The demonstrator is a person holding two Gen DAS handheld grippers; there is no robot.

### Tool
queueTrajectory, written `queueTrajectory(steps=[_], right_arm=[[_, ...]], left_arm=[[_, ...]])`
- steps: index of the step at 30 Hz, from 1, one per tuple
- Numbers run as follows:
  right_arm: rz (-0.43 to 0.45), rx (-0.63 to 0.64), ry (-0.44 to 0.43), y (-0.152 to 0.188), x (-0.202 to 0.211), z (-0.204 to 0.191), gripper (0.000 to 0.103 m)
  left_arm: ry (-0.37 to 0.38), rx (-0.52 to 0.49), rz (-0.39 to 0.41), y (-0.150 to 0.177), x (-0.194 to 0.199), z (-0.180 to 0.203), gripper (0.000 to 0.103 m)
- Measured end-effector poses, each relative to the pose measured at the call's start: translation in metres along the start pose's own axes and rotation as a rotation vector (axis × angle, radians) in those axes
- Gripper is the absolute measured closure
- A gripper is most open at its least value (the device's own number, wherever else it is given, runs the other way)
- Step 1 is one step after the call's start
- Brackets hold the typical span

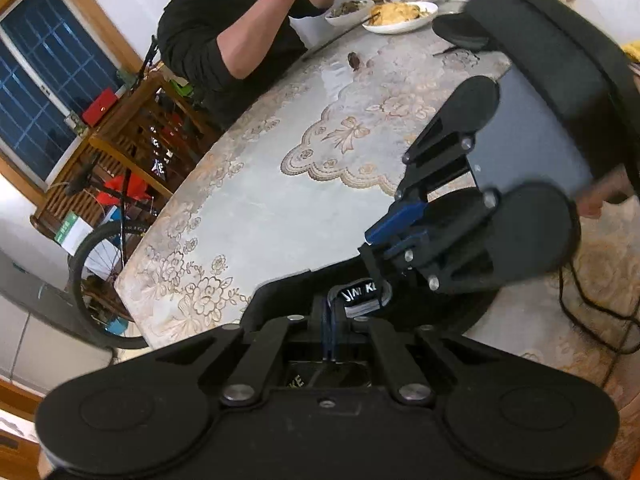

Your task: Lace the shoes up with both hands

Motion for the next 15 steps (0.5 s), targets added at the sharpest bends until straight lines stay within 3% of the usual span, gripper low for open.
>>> queueTrajectory(steps=[4,7,8,10,15], right_arm=[[0.060,-0.330,-0.152,0.007,-0.001,0.035,0.080],[0.089,-0.434,-0.199,0.012,-0.004,0.041,0.075],[0.090,-0.445,-0.182,0.012,-0.001,0.041,0.063],[0.090,-0.472,-0.124,0.011,0.007,0.034,0.053],[0.189,-0.482,0.013,0.005,0.051,-0.005,0.051]], left_arm=[[-0.013,0.013,-0.015,0.001,0.001,-0.002,0.099],[-0.054,0.060,-0.029,0.006,0.010,-0.009,0.096],[-0.065,0.084,-0.036,0.008,0.014,-0.013,0.094],[-0.083,0.133,-0.050,0.013,0.021,-0.022,0.090],[-0.067,0.236,-0.106,0.042,0.027,-0.049,0.088]])
Point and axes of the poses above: each gripper's, at about its wrist camera, not at the fingertips, and x roughly against the way its jaws point, z to its right, y to its underside, the point moved 2 cm from there along -x, roughly the way its jaws point, and after that the axes turned 6 degrees about -y, right-handed, at the moved point
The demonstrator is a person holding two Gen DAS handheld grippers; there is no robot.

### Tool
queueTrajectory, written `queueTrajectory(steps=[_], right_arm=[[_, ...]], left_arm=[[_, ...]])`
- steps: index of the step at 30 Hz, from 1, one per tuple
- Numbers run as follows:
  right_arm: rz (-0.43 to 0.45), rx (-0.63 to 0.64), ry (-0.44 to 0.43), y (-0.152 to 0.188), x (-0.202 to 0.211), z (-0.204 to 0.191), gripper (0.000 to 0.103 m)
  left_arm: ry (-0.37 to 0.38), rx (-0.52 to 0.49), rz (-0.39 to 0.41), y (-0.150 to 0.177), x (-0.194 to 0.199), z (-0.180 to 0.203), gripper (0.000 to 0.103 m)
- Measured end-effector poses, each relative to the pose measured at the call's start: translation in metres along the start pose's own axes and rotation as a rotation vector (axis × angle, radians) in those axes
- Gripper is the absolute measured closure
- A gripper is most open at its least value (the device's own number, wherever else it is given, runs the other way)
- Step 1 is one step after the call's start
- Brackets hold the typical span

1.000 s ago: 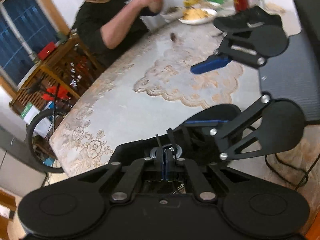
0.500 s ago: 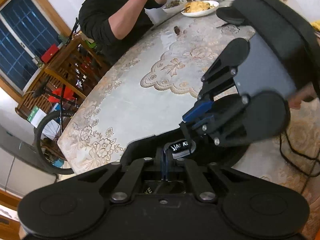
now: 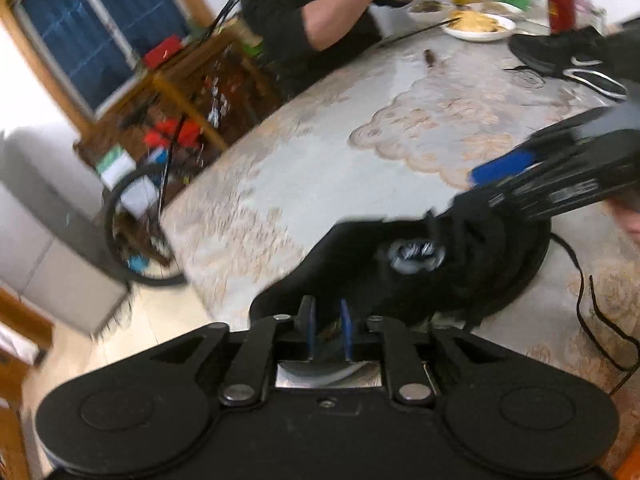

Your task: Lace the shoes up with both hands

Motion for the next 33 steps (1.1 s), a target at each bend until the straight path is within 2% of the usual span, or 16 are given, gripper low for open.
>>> queueTrajectory(steps=[3,6,8,10,12,13,14,15,16,20,24,27,31,33], right_arm=[[0.003,-0.076,-0.077,-0.006,0.001,-0.022,0.051],[-0.063,-0.157,-0.186,-0.017,-0.023,-0.033,0.051],[-0.128,-0.134,-0.186,-0.022,-0.041,-0.041,0.053],[-0.195,-0.102,-0.146,-0.025,-0.058,-0.045,0.058],[-0.231,-0.139,-0.152,-0.028,-0.068,-0.041,0.061],[-0.249,-0.175,-0.175,-0.031,-0.071,-0.038,0.070],[-0.267,-0.213,-0.195,-0.032,-0.072,-0.035,0.089],[-0.281,-0.249,-0.204,-0.030,-0.071,-0.033,0.100],[-0.284,-0.271,-0.194,-0.029,-0.070,-0.030,0.100],[-0.207,-0.362,-0.181,-0.011,-0.043,-0.028,0.100],[-0.047,-0.447,-0.128,-0.001,-0.024,-0.024,0.100],[0.030,-0.457,-0.077,0.007,-0.015,-0.025,0.100],[0.075,-0.456,-0.048,0.019,-0.021,-0.029,0.100],[0.073,-0.443,-0.050,0.024,-0.024,-0.033,0.100]], left_arm=[[0.042,-0.030,-0.018,0.012,-0.013,-0.008,0.083],[0.075,-0.059,-0.004,0.016,-0.023,-0.011,0.082],[0.091,-0.068,0.031,0.017,-0.022,-0.014,0.081],[0.116,-0.057,0.062,0.015,-0.020,-0.019,0.074],[0.137,-0.064,0.085,0.014,-0.021,-0.022,0.072],[0.151,-0.073,0.087,0.013,-0.023,-0.024,0.070],[0.167,-0.083,0.086,0.012,-0.026,-0.025,0.070],[0.183,-0.092,0.085,0.010,-0.029,-0.026,0.070],[0.207,-0.095,0.079,0.009,-0.032,-0.029,0.071],[0.311,-0.073,0.030,0.002,-0.041,-0.041,0.075],[0.308,-0.128,0.023,-0.001,-0.039,-0.034,0.076],[0.322,-0.146,0.001,-0.005,-0.040,-0.030,0.077],[0.384,-0.101,-0.064,-0.004,-0.044,-0.021,0.088],[0.400,-0.099,-0.085,0.000,-0.041,-0.009,0.088]])
Point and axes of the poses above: each gripper's, at about its wrist camera, not at the fingertips, and x roughly against the way its jaws point, z to its right, y to its underside, the point moved 2 cm from there along -x, roughly the way its jaws point, and after that the axes turned 6 degrees about -y, right-handed, at the moved point
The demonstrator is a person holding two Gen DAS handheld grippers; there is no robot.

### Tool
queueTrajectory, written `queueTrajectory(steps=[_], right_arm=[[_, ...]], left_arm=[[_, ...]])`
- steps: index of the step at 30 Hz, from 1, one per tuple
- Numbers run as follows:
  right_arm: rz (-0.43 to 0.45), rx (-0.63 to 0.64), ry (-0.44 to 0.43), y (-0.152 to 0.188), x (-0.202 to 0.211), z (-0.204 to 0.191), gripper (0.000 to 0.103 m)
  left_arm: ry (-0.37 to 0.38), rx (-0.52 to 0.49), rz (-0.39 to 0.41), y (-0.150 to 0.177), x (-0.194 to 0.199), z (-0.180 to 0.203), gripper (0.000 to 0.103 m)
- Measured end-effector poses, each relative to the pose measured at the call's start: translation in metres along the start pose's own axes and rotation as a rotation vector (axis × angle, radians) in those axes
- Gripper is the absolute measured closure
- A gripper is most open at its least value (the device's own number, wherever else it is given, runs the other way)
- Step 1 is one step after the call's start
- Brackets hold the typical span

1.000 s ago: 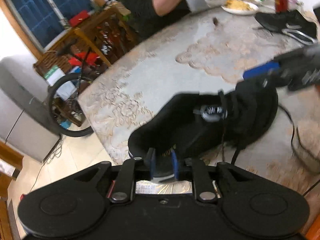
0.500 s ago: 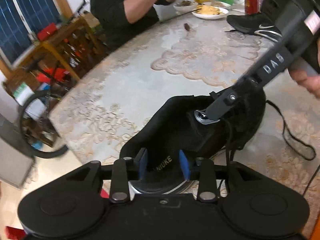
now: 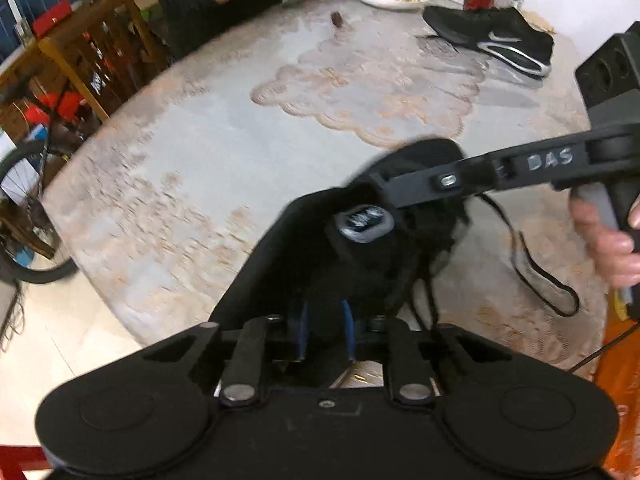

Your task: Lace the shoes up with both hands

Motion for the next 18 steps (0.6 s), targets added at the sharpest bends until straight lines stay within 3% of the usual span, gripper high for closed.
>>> queueTrajectory(steps=[3,7,15,18], right_arm=[[-0.019,0.093,0.002,0.007,0.009,-0.001,0.100],[-0.059,0.251,0.003,0.009,0.004,-0.007,0.100],[-0.272,0.416,-0.089,-0.018,-0.015,-0.002,0.100],[-0.292,0.426,-0.112,-0.020,-0.018,0.001,0.100]], left_arm=[[0.009,0.024,-0.002,0.005,0.002,0.018,0.085],[-0.066,0.093,0.016,0.011,0.012,0.031,0.063],[-0.204,0.257,0.028,0.021,0.023,0.043,0.062],[-0.230,0.321,0.024,0.024,0.022,0.042,0.061]])
Point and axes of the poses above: each gripper's, at about its wrist camera, not at the fingertips, and x roughly against the way its jaws point, z to its right, y to its underside, the point moved 2 cm from there along -x, roughly the way its jaws point, and after that the axes turned 6 degrees about -y, right-handed, at the moved point
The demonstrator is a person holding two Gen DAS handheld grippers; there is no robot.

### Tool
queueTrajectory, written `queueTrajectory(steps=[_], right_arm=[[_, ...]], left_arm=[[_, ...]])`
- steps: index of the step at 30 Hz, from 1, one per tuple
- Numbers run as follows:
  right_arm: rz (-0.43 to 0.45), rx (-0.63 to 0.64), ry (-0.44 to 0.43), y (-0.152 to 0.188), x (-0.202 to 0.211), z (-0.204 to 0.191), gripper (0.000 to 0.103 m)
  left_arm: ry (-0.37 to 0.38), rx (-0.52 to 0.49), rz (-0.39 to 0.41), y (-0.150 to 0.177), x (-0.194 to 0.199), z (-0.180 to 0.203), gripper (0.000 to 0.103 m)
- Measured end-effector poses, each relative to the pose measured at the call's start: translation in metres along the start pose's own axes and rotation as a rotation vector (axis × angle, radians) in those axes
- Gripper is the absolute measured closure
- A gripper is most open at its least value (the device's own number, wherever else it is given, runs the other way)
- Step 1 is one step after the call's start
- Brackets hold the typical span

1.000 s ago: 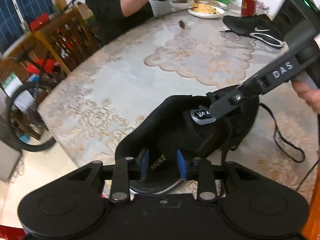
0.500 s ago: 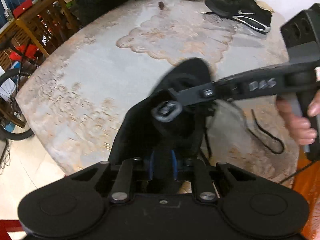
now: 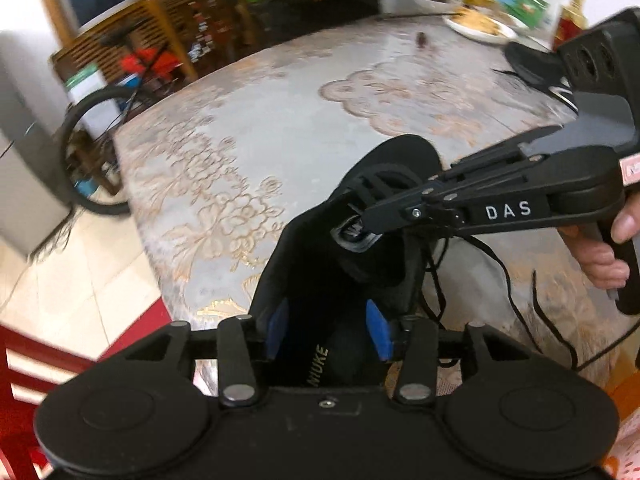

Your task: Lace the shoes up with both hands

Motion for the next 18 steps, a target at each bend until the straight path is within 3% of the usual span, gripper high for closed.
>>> queueTrajectory(steps=[8,18], right_arm=[[0.059,0.016,-0.002,0.013,0.000,-0.003,0.100],[0.275,-0.050,0.004,0.038,0.020,-0.010,0.100]], left_arm=[[-0.023,0.091,-0.042,-0.002,-0.004,-0.004,0.061],[-0.013,0.130,-0.100,-0.007,-0.008,-0.008,0.059]])
Point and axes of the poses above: each gripper's, at about its wrist camera, not at the fingertips, and x roughly against the way its jaws point, z to its right, y to its underside, the point moved 2 cm from there along -x, roughly the way its jaws point, and after that the axes turned 6 degrees about -y, right-handed, at the moved point
